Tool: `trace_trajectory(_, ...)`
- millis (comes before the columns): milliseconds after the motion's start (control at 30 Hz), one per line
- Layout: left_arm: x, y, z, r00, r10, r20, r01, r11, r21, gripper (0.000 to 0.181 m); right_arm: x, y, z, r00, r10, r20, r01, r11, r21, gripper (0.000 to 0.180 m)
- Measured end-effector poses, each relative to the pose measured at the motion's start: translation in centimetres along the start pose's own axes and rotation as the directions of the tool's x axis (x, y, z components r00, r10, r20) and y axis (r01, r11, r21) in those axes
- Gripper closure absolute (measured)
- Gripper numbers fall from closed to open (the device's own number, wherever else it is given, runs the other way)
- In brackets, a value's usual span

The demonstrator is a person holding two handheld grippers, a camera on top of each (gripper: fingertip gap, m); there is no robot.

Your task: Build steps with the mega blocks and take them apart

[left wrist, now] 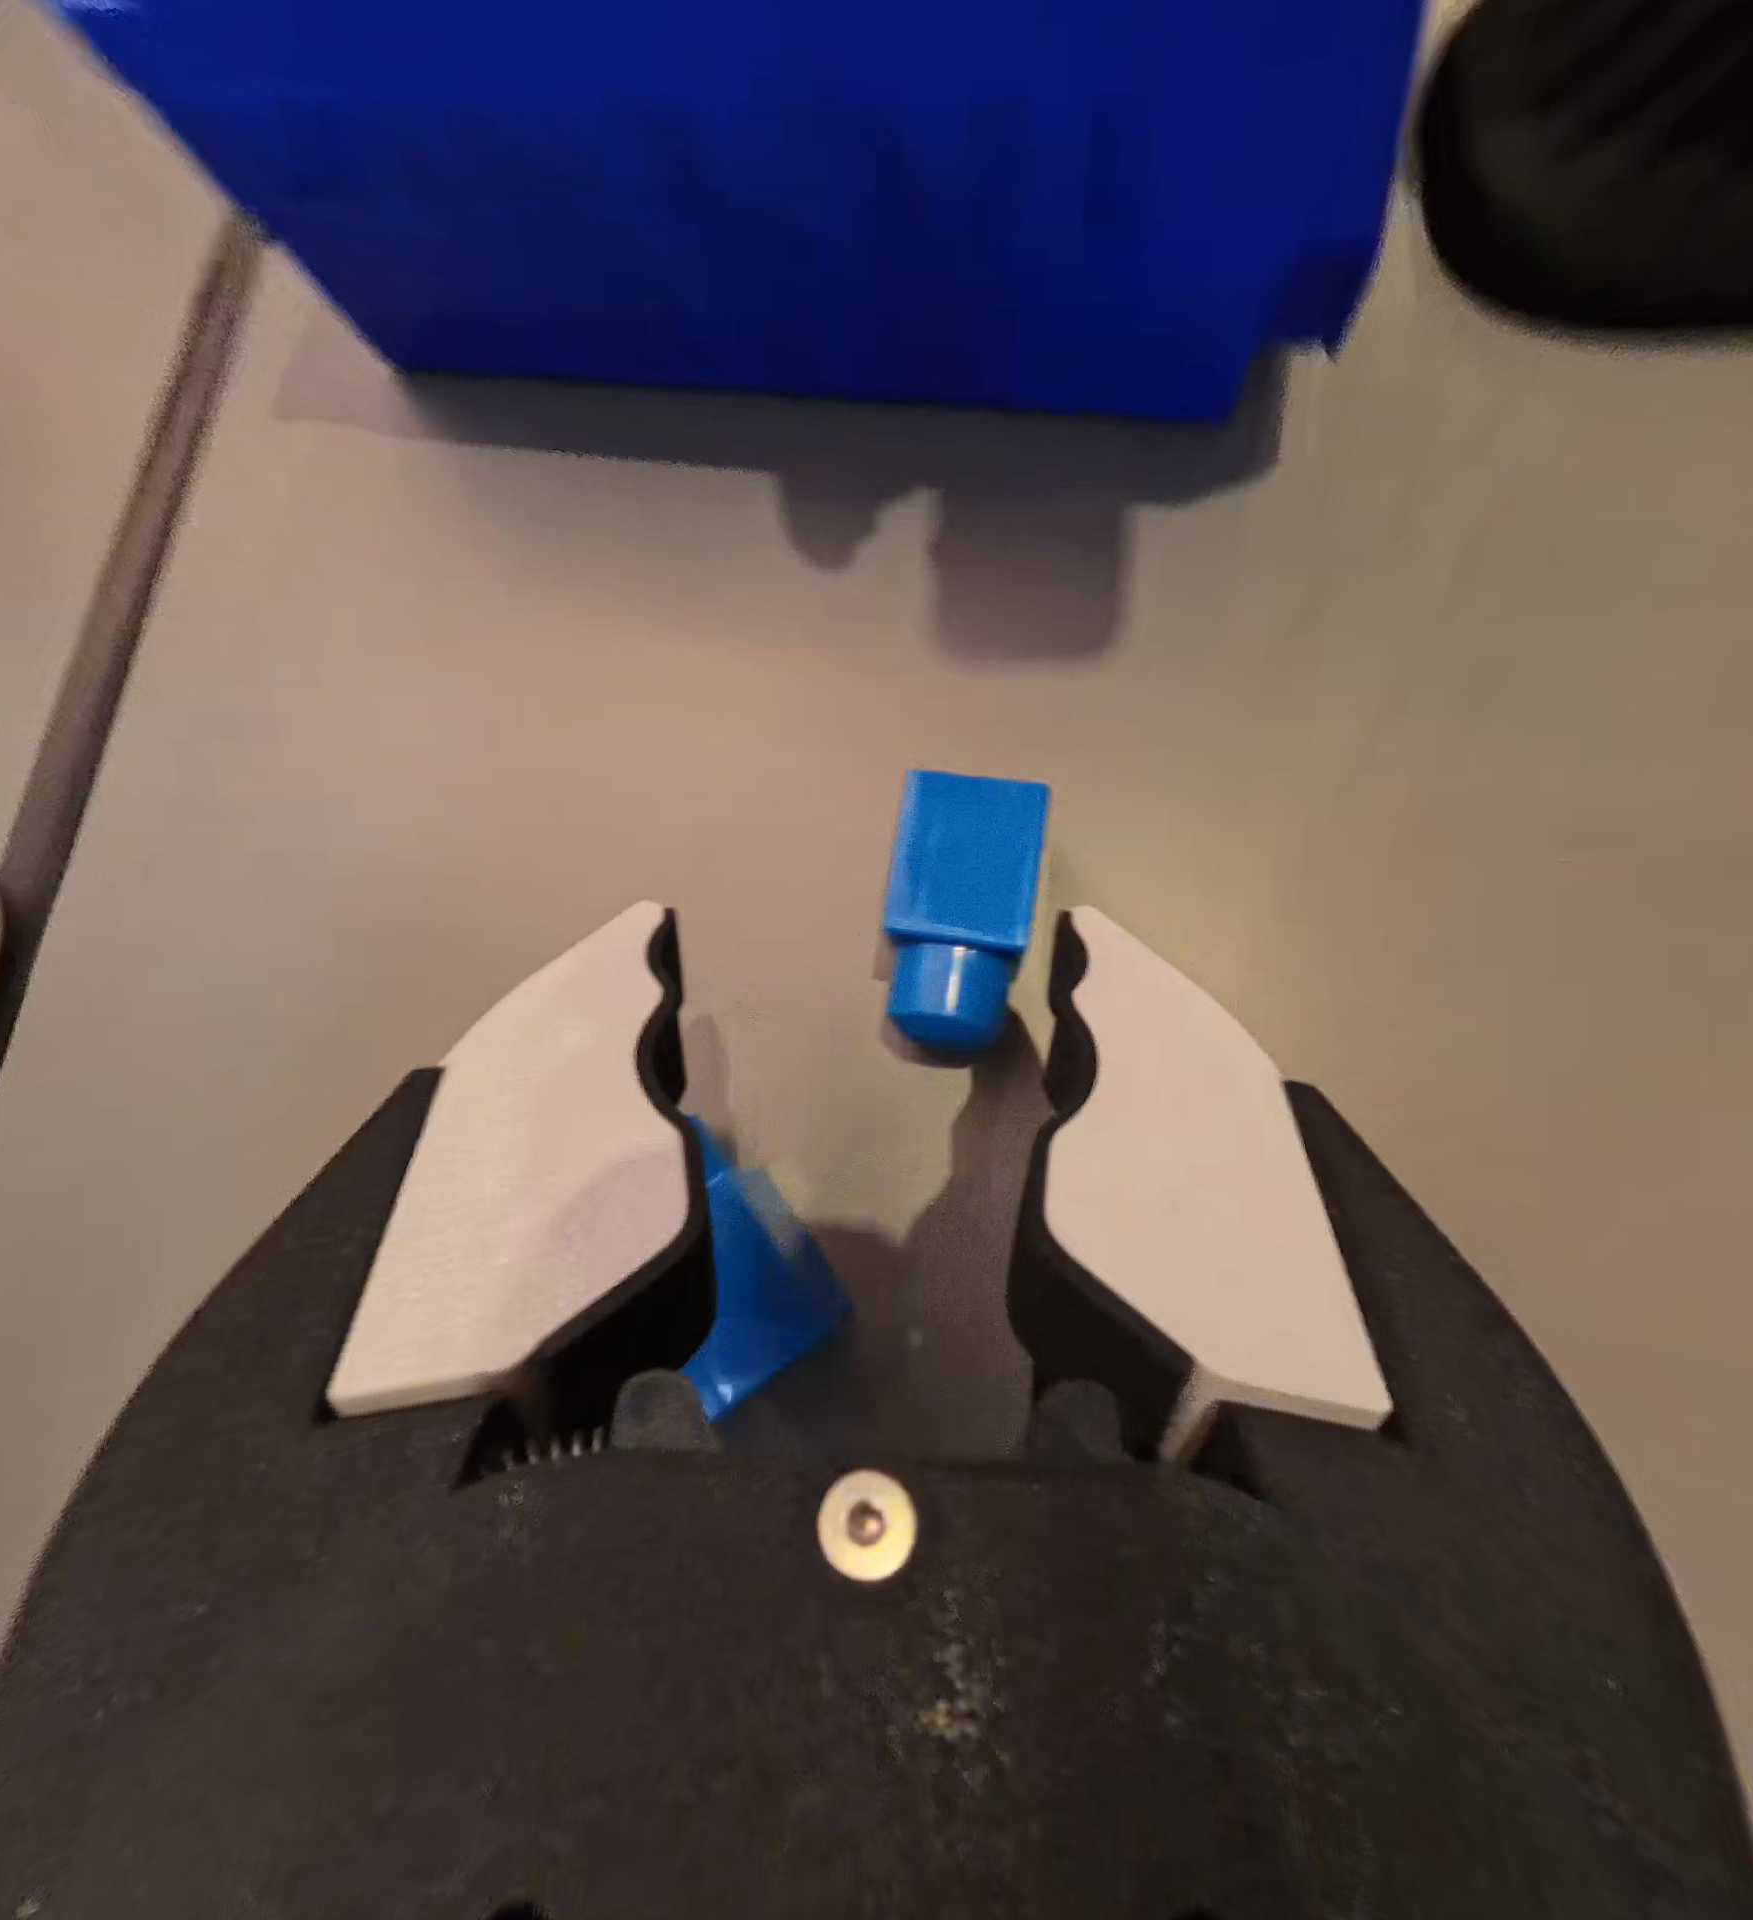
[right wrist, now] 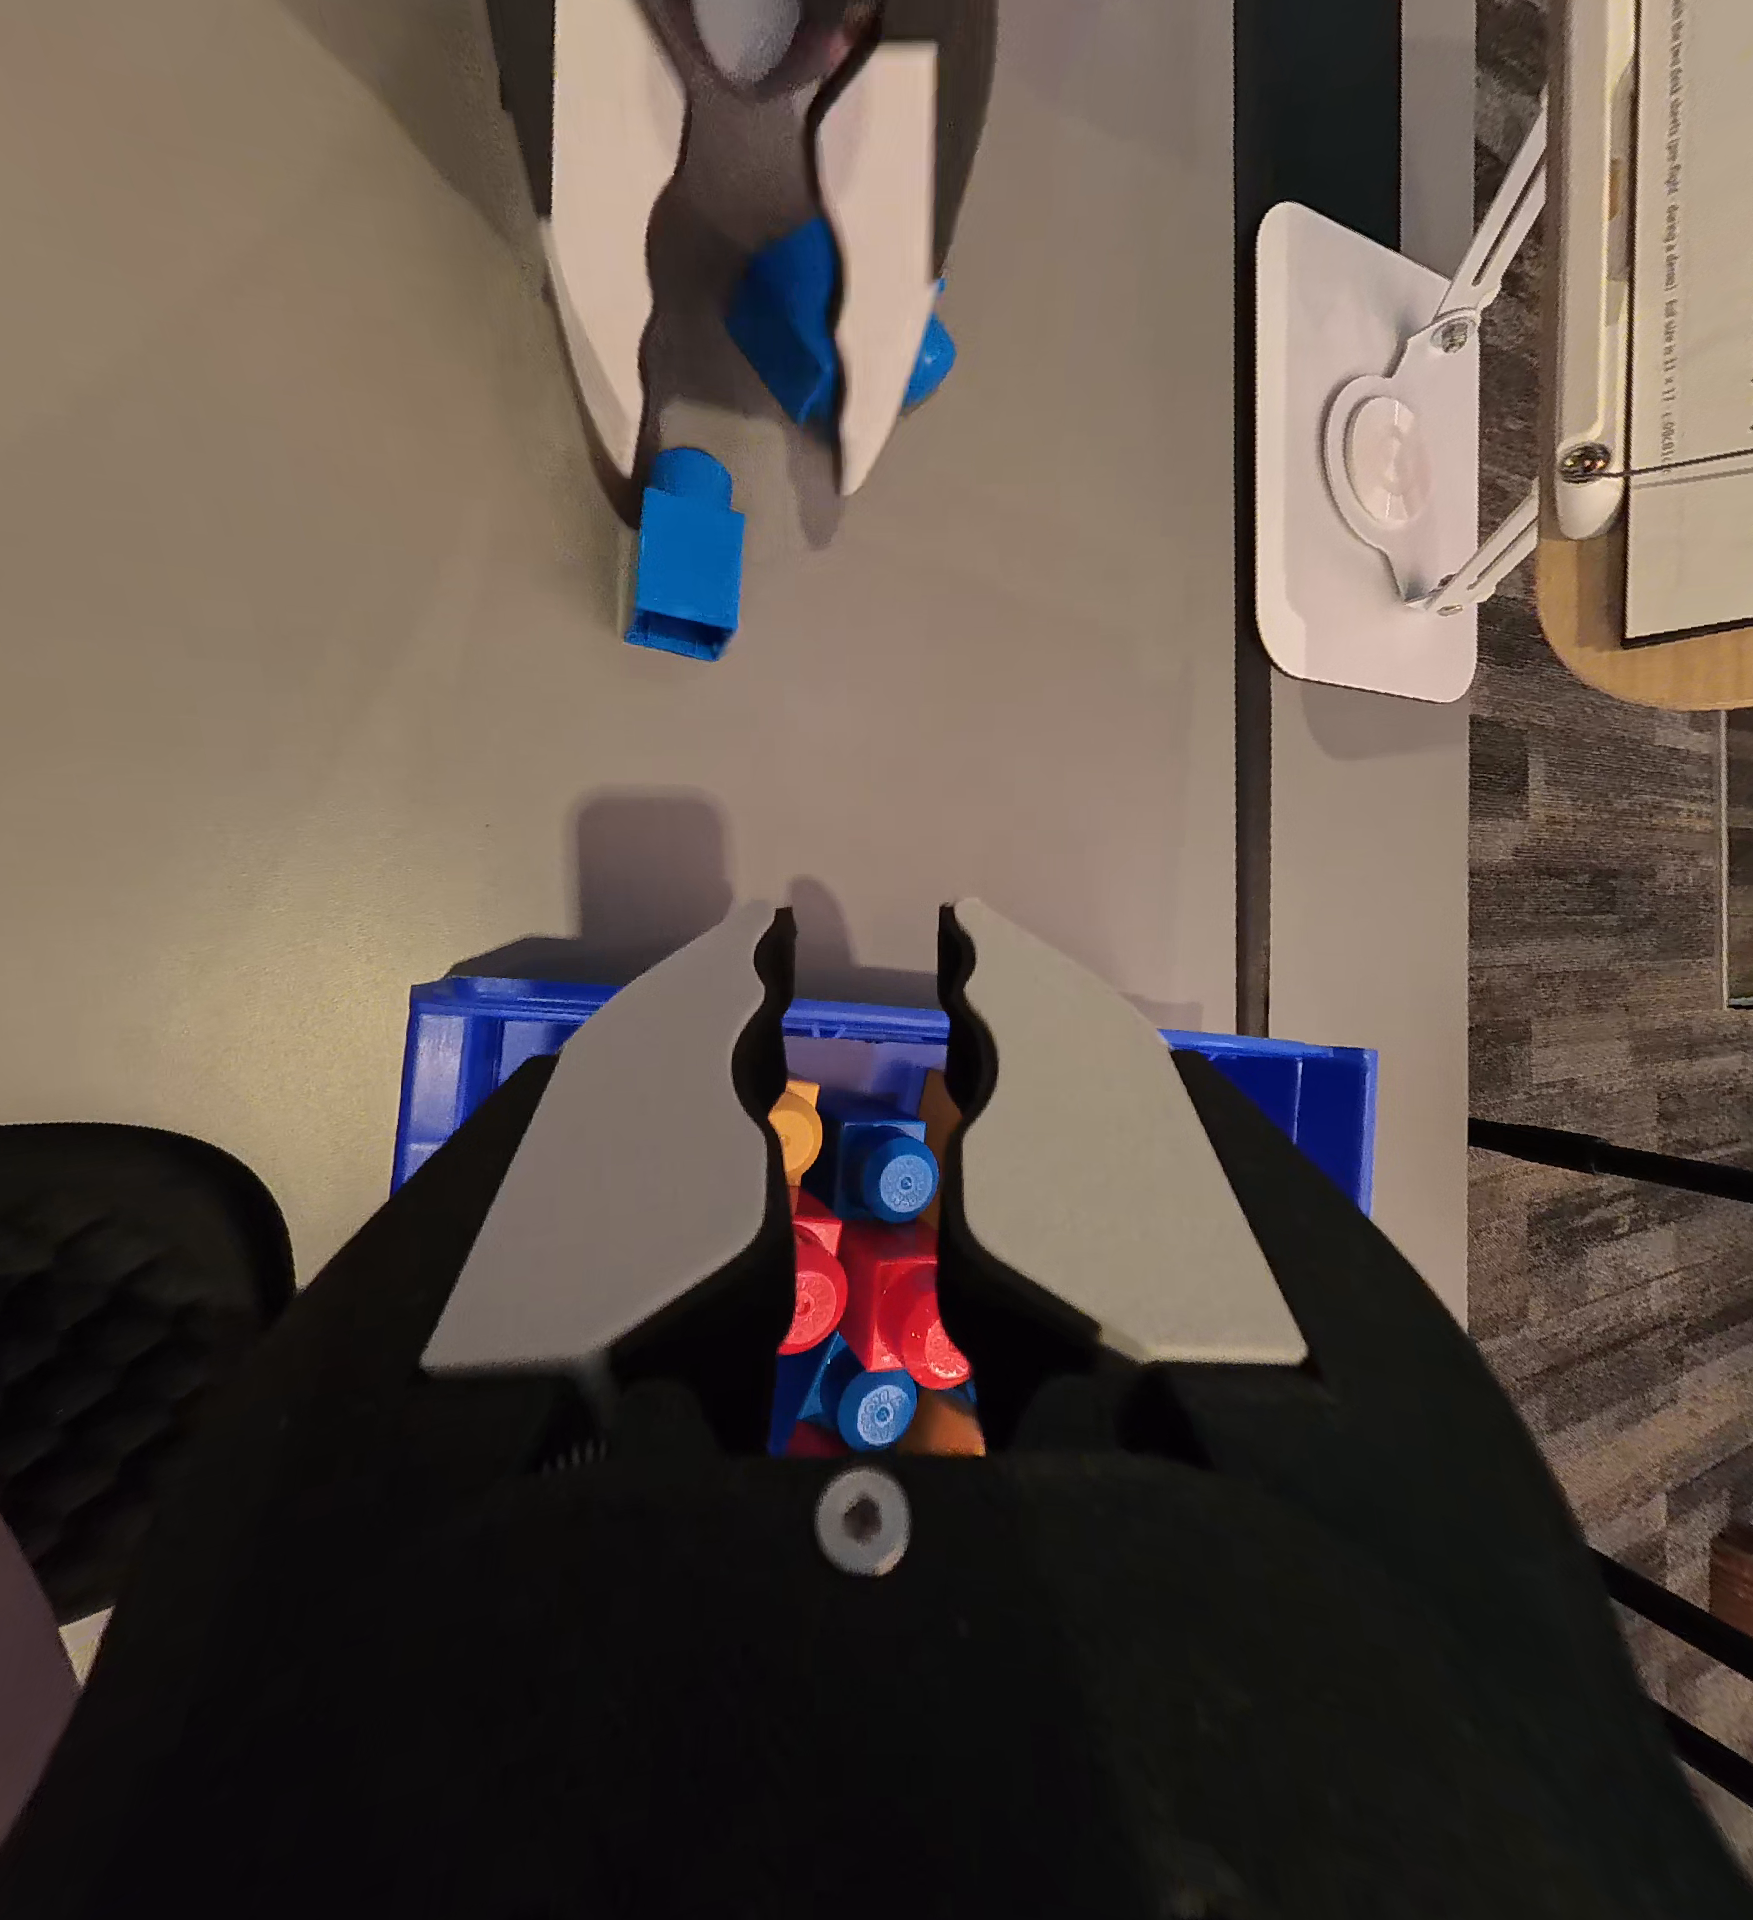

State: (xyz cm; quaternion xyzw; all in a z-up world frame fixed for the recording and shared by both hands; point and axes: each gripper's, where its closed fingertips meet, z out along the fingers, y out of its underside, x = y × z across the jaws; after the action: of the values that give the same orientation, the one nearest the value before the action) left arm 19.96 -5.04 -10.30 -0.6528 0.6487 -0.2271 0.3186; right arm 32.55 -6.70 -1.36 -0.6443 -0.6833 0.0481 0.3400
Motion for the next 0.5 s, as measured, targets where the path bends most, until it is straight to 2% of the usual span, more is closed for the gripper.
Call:
trace_trajectory(100, -3.9, 0.3, -2.9, 0.967, -0.19, 0.169, 0.184, 0.982, 0.052, 0.097, 0.0, 0.0, 0.0, 1.0, -0.001, -0.001, 0.001, 1.0, 0.0, 0.152)
trace_trajectory(200, -6.4, 3.4, -4.3, 0.888, -0.306, 0.343, 0.316, 0.948, 0.028, 0.091, 0.3, 0.2, 0.0, 1.0, 0.007, -0.006, -0.007, 1.0, -0.004, 0.152)
trace_trajectory(333, -5.8, 7.2, -2.6, 0.83, -0.407, 0.381, 0.461, 0.886, -0.057, 0.073, 0.5, 0.5, 0.2, 1.0, 0.017, -0.005, -0.017, 1.0, -0.019, 0.152)
trace_trajectory(433, -5.6, 8.9, -1.7, 0.804, -0.421, 0.42, 0.506, 0.855, -0.112, 0.079, 0.3, 0.6, 0.5, 1.0, 0.013, 0.0, -0.013, 0.999, -0.037, 0.152)
trace_trajectory(500, -5.4, 9.6, -1.3, 0.801, -0.422, 0.425, 0.522, 0.839, -0.15, 0.092, 0.2, 0.6, 0.7, 1.0, 0.008, 0.007, -0.007, 0.999, -0.042, 0.152)
